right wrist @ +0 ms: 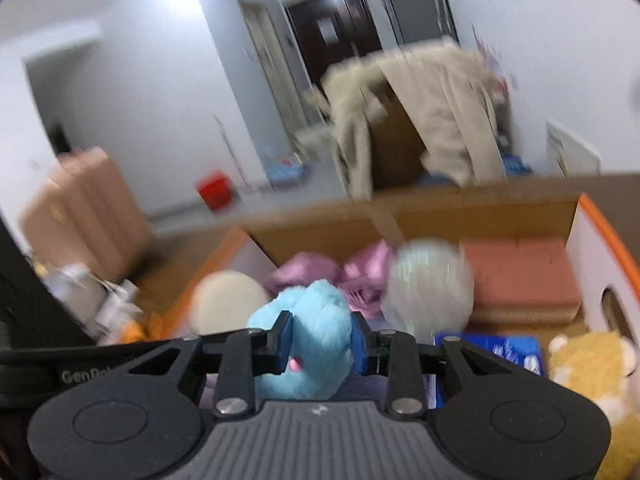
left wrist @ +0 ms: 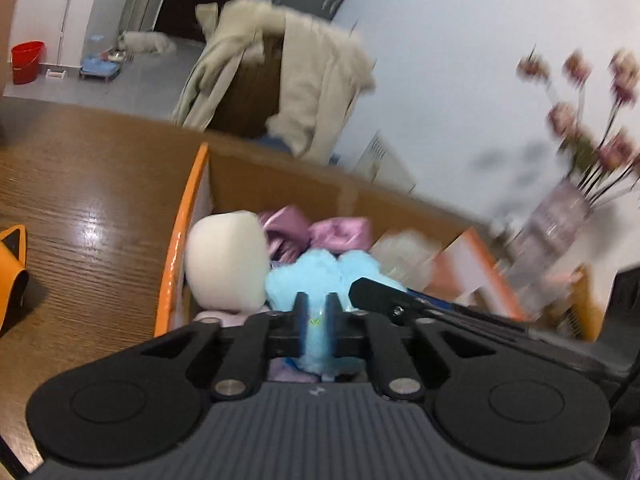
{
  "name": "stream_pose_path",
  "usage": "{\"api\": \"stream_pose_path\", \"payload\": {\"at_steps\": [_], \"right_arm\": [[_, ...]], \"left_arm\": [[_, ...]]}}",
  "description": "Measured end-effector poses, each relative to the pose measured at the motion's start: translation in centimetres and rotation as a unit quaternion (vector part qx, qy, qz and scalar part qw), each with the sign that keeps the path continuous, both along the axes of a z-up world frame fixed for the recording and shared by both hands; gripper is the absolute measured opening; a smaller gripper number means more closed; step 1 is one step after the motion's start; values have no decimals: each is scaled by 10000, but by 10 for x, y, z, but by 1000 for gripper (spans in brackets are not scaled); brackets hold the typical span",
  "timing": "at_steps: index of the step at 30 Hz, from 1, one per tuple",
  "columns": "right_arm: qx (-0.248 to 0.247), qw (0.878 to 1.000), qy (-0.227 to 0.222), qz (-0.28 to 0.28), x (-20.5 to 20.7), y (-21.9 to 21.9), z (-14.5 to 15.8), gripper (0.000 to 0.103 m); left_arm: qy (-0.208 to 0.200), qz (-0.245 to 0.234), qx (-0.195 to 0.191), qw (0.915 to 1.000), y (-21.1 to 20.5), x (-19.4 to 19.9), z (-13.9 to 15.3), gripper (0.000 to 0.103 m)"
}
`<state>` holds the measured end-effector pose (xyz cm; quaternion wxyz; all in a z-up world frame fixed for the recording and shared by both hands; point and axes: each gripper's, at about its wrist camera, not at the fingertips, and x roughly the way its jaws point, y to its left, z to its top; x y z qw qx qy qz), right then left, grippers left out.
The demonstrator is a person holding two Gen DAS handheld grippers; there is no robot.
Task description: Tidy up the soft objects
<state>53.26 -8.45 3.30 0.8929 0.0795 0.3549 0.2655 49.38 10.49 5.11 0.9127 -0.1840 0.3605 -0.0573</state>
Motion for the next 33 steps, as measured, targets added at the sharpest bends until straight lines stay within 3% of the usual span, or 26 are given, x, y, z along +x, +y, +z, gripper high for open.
{"api": "stream_pose_path", "payload": {"at_steps": [3,9,12,15,18,23,25,28,30,31,33], "right_arm": [[-200,9996,105,184,2,9,-6,28],[-470,9981,163,373,5,16,-5,29],[-602,9969,57,510,7,18,-2,37],[-727,9965,-286,300,-1,11,10,55],[-596,9963,-608,121,-20,-8,34,57],[-811,9902,-1066,-387,-63,-58,74,63],[-995,9865,-1167,-581,-81,-77,84,66],[-1184,9788,-1400,-918,-113,-99,94,80],[-1186,9731,-1697,-1009,-137,-110,96,83],[-1131,9696,-1915,-1016,-151,-113,96,84],[-958,9605,-2387,-1058,-177,-118,91,92]], "left_arm": [[-39,-290,502,9983,-8,-3,-10,3],[-184,-235,523,9982,-6,-15,-7,5],[-238,-225,454,9984,-5,-28,2,14],[-374,-219,501,9978,-9,-37,16,30],[-613,-245,612,9959,-17,-59,37,37],[-1074,-301,799,9905,-34,-96,65,64],[-1317,-160,1103,9850,-43,-112,71,74],[-1683,132,1505,9741,-52,-137,72,85],[-2026,286,1687,9642,-59,-162,69,90],[-2251,308,1772,9576,-62,-177,68,97],[-2719,343,1844,9439,-65,-205,64,103]]}}
